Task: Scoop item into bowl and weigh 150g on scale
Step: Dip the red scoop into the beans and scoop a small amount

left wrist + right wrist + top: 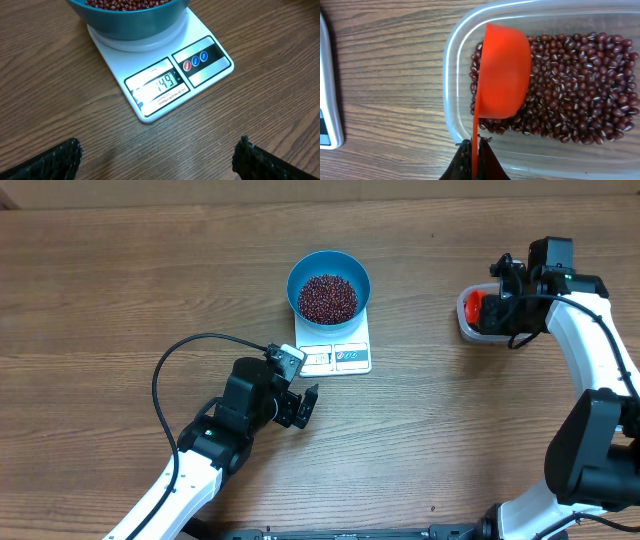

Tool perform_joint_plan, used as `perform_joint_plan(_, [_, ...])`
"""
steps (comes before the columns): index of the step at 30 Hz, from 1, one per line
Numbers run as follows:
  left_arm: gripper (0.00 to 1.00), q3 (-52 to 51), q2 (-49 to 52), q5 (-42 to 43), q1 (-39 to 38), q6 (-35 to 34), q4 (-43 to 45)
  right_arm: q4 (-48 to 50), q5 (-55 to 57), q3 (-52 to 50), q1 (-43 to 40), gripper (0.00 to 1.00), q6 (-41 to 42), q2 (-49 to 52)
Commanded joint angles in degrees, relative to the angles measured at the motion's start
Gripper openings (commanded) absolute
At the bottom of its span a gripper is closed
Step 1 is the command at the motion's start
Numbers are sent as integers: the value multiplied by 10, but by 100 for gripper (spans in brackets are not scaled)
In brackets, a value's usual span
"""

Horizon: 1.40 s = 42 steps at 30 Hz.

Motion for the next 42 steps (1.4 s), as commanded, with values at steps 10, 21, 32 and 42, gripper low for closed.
perform_joint_plan(10, [100,-1,4,-7,0,-3,0,3,14,-7,-1,4,2,3])
perform_joint_plan(21, [100,-1,4,-7,0,-3,0,17,-3,-32,0,4,2,3])
perform_joint_plan(32, [100,-1,4,-7,0,-3,0,19,-49,-28,-8,4,2,3])
perform_joint_plan(42, [99,-1,4,-7,0,-3,0,1,-95,-1,-54,4,2,2])
